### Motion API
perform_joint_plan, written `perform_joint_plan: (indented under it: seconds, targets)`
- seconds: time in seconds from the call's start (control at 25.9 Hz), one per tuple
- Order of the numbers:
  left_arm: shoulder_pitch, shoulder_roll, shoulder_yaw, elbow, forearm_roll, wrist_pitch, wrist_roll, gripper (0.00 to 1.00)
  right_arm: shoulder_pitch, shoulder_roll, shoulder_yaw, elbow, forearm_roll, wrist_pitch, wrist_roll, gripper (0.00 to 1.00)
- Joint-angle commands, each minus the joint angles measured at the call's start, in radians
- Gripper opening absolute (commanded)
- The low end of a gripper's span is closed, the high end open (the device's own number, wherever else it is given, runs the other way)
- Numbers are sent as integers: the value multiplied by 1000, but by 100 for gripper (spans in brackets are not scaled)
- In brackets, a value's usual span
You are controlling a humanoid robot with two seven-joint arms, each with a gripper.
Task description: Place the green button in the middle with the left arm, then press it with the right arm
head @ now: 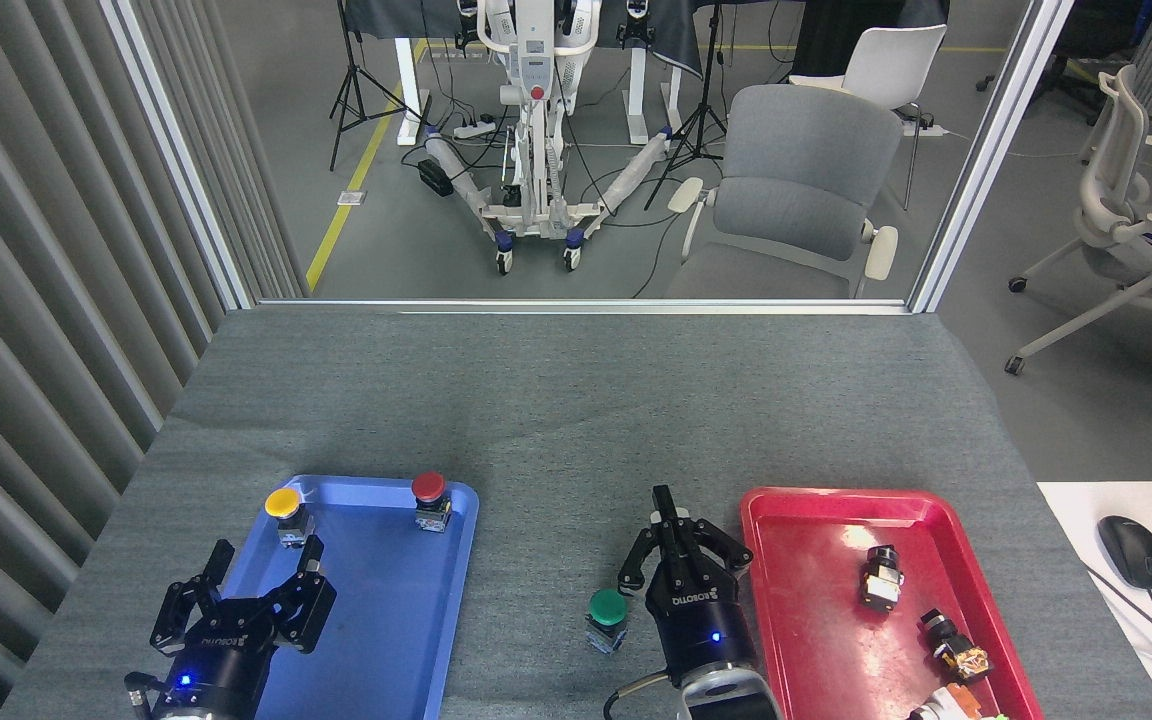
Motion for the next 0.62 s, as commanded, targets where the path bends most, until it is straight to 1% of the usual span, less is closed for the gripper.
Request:
perform_joint_plan:
  seconds: [0.0,0.23,0.43,0.58]
  targets:
    - [-9,-5,0,19,-50,50,0,100,14,-3,-37,-4,-6,40,5,100]
    - [-45,-2,-19,56,-64,53,3,100,26,-8,-50,-9,-8,39,6,100]
    - [-48,0,-26,61,-64,52,11,100,45,-14,-48,-20,-6,31,8,100]
    - [-48,0,-26,61,-61,21,14,100,48,-14,-48,-20,-6,26,8,100]
